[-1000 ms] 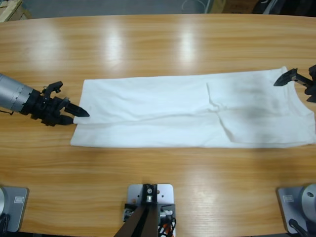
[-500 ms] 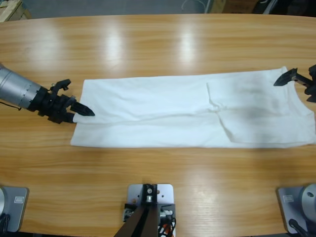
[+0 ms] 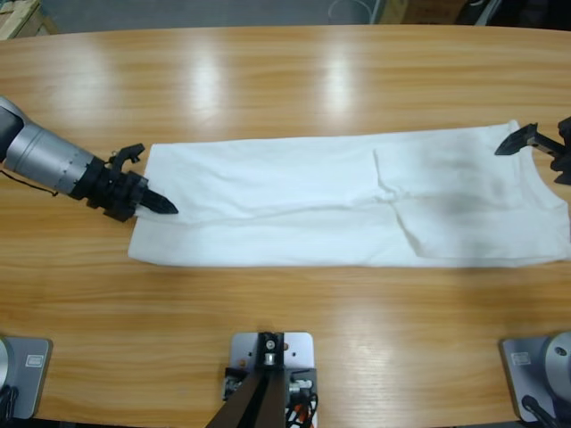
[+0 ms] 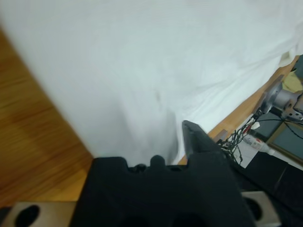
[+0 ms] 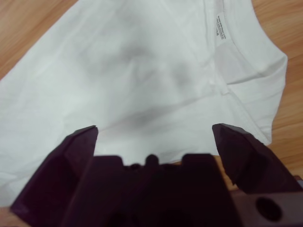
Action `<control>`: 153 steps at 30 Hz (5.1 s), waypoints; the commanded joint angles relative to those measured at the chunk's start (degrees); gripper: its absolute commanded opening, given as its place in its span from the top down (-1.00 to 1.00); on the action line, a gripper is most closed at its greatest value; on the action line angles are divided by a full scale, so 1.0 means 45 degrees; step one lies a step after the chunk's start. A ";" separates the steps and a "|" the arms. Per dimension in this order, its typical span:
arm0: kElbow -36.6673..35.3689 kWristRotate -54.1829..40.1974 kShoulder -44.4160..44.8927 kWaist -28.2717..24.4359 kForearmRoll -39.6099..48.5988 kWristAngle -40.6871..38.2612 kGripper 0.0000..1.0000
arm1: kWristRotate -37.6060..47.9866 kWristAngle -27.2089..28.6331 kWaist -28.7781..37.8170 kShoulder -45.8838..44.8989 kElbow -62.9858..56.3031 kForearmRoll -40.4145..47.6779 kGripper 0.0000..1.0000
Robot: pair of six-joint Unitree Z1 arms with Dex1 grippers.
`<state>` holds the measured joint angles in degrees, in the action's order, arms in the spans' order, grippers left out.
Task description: Fold clothes
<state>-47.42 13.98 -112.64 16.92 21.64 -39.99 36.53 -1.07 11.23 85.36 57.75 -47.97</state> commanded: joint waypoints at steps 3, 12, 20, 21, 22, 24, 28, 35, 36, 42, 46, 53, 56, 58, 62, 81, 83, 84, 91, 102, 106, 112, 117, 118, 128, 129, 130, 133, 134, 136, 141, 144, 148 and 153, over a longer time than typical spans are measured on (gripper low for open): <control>0.0346 -0.0217 -0.0921 0.0720 0.0051 0.0738 1.00 | -0.0236 0.0276 0.0122 0.0156 -0.0315 0.0190 -1.00; 0.0225 0.0713 0.0493 0.1064 0.0336 0.3637 1.00 | -0.0287 0.0159 0.0122 0.0285 -0.0315 0.0288 -1.00; -0.1302 0.0103 0.1329 0.0080 0.4172 0.5047 1.00 | -0.0287 0.0116 0.0122 0.0207 -0.0315 0.0288 -1.00; -0.1583 0.0091 0.1419 -0.0229 0.4699 0.5008 1.00 | -0.0287 0.0092 0.0122 0.0191 -0.0315 0.0288 -1.00; -0.2087 -0.0010 0.1454 -0.0401 0.5445 0.5016 1.00 | -0.0287 0.0065 0.0122 0.0187 -0.0315 0.0280 -1.00; -0.3247 -0.0373 0.1544 -0.0819 0.7133 0.5195 1.00 | -0.0287 0.0061 0.0122 0.0082 -0.0315 0.0261 -1.00; -0.4837 -0.1088 0.2270 -0.2303 0.9664 0.5910 1.00 | -0.0287 0.0061 0.0122 -0.0071 -0.0377 0.0210 -1.00; -0.5158 -0.2920 0.2880 -0.4831 1.1324 0.7535 1.00 | -0.0287 0.0026 0.0122 -0.0239 -0.0420 0.0210 -1.00; -0.5138 -0.3026 0.2895 -0.5006 1.1433 0.7625 1.00 | -0.0275 0.0006 0.0122 -0.0239 -0.0467 0.0229 -1.00; -0.5958 -0.3155 0.3216 -0.4944 1.2363 0.7809 1.00 | -0.0247 -0.0095 0.0122 -0.0407 -0.0491 0.0222 -1.00; -0.7595 -0.1959 0.3426 -0.2014 1.3301 0.6981 1.00 | -0.0255 -0.0095 0.0122 -0.0430 -0.0530 0.0229 -1.00; -1.0658 0.0111 0.2825 0.1982 1.4574 0.6457 1.00 | -0.0287 -0.0134 0.0122 -0.0457 -0.0456 0.0249 -1.00; -1.1579 0.0502 0.2192 0.3037 1.4644 0.6254 1.00 | -0.0302 -0.0162 0.0122 -0.0368 -0.0506 0.0312 -1.00; -1.2396 0.0884 0.1587 0.3787 1.4676 0.6199 1.00 | -0.0376 -0.0189 0.0122 -0.0325 -0.0549 0.0358 -1.00; -1.4900 0.1381 -0.0007 0.4908 1.5113 0.6063 1.00 | -0.0486 -0.0185 0.0114 -0.0157 -0.0530 0.0460 -1.00; -2.1232 0.1466 -0.3570 0.7978 1.6308 0.4074 1.00 | -0.0619 -0.0193 0.0044 0.0230 -0.0901 0.0835 -1.00; -2.1708 0.1521 -0.3964 0.8232 1.6305 0.3906 1.00 | -0.0619 -0.0169 0.0044 0.0132 -0.1006 0.0835 -1.00; -2.1880 0.1564 -0.4136 0.8302 1.6305 0.3813 1.00 | -0.0619 -0.0154 0.0044 0.0054 -0.1053 0.0835 -1.00; -2.2318 0.1716 -0.4906 0.8365 1.6305 0.4317 1.00 | -0.0630 -0.0134 0.0025 -0.0176 -0.1108 0.0812 -1.00; -2.5310 0.2283 -0.6714 0.8544 1.6305 0.4199 1.00 | -0.0744 -0.0095 -0.0034 -0.0141 -0.1174 0.0815 -1.00; -2.6740 0.2166 -0.7171 0.8654 1.6285 0.4274 1.00 | -0.0775 -0.0095 -0.0034 -0.0118 -0.1174 0.0815 -1.00; -2.9829 0.2611 -0.8241 0.8662 1.6285 0.4098 1.00 | -0.0794 -0.0076 -0.0034 -0.0176 -0.1248 0.0796 -1.00; -3.0533 0.2709 -0.8378 0.8701 1.6004 0.4031 1.00 | -0.0853 -0.0083 -0.0034 -0.0114 -0.1252 0.0815 -1.00; -3.0537 0.2713 -0.8308 0.8701 1.5738 0.4059 1.00 | -0.0857 -0.0076 -0.0034 -0.0102 -0.1276 0.0819 -1.00; -3.0537 0.3564 -0.8175 0.8740 1.2164 0.3449 1.00 | -0.0912 -0.0095 -0.0034 -0.0161 -0.1526 0.0972 -1.00; -3.0537 0.3611 -0.8199 0.8740 1.2129 0.3422 1.00 | -0.0912 -0.0095 -0.0034 -0.0180 -0.1526 0.0972 -1.00; -3.0537 0.3611 -0.8226 0.8751 1.2133 0.3356 1.00 | -0.0912 -0.0095 -0.0034 -0.0200 -0.1538 0.0972 -1.00; -3.0537 0.3607 -0.8366 0.8798 1.2000 0.2727 1.00 | -0.0912 -0.0076 -0.0034 -0.0204 -0.1545 0.0995 -1.00; -3.0537 0.3552 -0.8425 0.8798 1.1875 0.2301 1.00 | -0.0912 -0.0076 -0.0034 -0.0184 -0.1541 0.1011 -1.00; -3.0537 0.3150 -0.8464 0.8826 1.1812 0.1731 0.33 | -0.0931 -0.0076 -0.0034 -0.0180 -0.1545 0.1034 -1.00; -3.0537 0.2615 -0.8331 0.8876 1.1055 0.1274 -0.91 | -0.0970 -0.0095 -0.0034 -0.0141 -0.1565 0.1069 -1.00; -3.0537 0.2576 -0.8210 0.8873 1.0465 0.1352 -0.99 | -0.0994 -0.0095 -0.0034 -0.0192 -0.1565 0.1069 -1.00; -3.0556 0.2740 -0.8140 0.8845 0.9969 0.1770 -0.99 | -0.1009 -0.0115 -0.0034 -0.0200 -0.1584 0.1069 -1.00; -3.0552 0.3627 -0.8062 0.8638 0.8926 0.1770 -0.99 | -0.1025 -0.0134 -0.0034 -0.0223 -0.1584 0.1069 -1.00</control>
<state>-149.85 26.63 -146.84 56.46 65.97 -32.52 32.72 -1.33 11.39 84.97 52.53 -43.64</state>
